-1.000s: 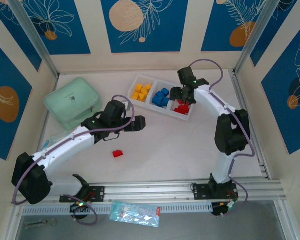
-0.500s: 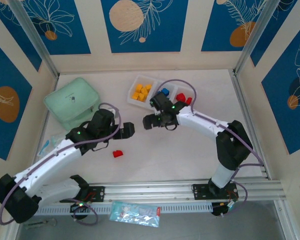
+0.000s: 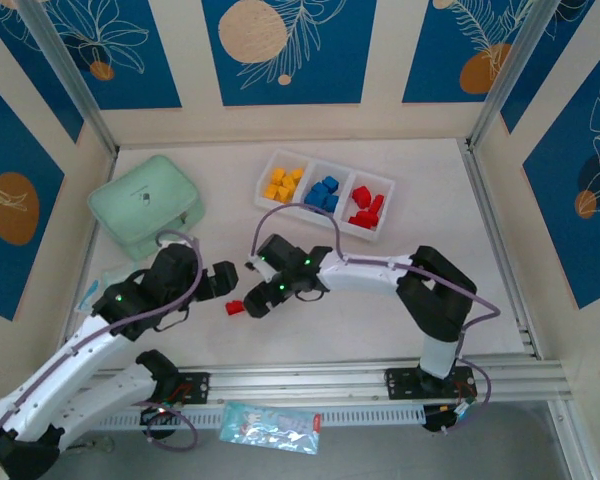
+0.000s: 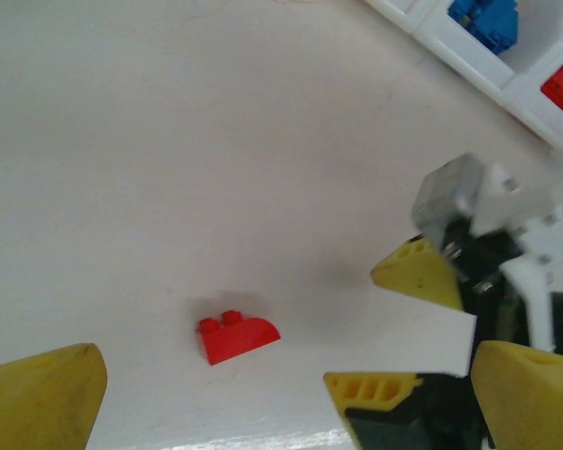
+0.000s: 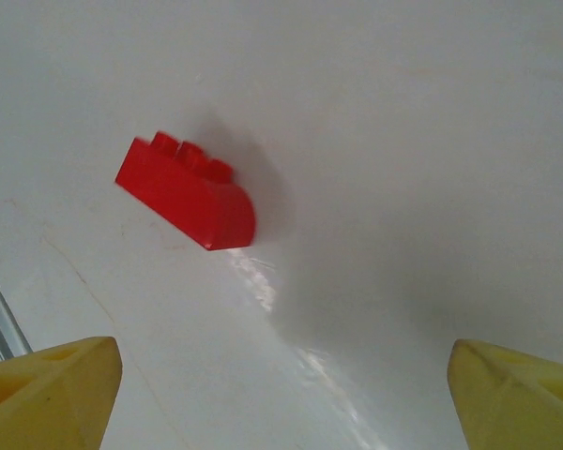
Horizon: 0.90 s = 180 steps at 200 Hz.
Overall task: Sort the legos into containers by color
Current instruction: Pick up the lego from the bottom-center of the table.
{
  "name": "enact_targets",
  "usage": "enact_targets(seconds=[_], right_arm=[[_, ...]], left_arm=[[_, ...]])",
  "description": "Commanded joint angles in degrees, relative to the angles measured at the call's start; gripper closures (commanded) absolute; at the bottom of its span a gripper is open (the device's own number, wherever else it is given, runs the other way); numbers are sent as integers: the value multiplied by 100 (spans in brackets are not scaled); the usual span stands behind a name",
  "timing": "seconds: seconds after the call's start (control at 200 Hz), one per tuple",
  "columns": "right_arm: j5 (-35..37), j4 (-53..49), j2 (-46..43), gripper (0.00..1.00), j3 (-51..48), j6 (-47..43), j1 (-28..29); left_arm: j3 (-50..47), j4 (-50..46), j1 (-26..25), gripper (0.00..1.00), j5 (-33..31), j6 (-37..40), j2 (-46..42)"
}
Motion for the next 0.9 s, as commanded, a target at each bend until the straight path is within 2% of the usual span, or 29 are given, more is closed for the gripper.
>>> enact_targets(seconds=[0.0, 0.2, 0.505, 0.895], right_arm=[[-297, 303, 317, 10, 197, -399, 181], [-141, 465, 850, 11, 569, -613, 336], [413, 360, 1327, 30, 1038, -874, 416], [542, 212, 1597, 49, 1372, -1109, 511]], left_arm=[[-106, -509, 73, 1, -318, -334, -238], [-155, -697, 81, 1, -536, -602, -496], [-146, -799, 86, 1, -697, -685, -612], [-172, -761, 95, 1, -711, -694, -603]])
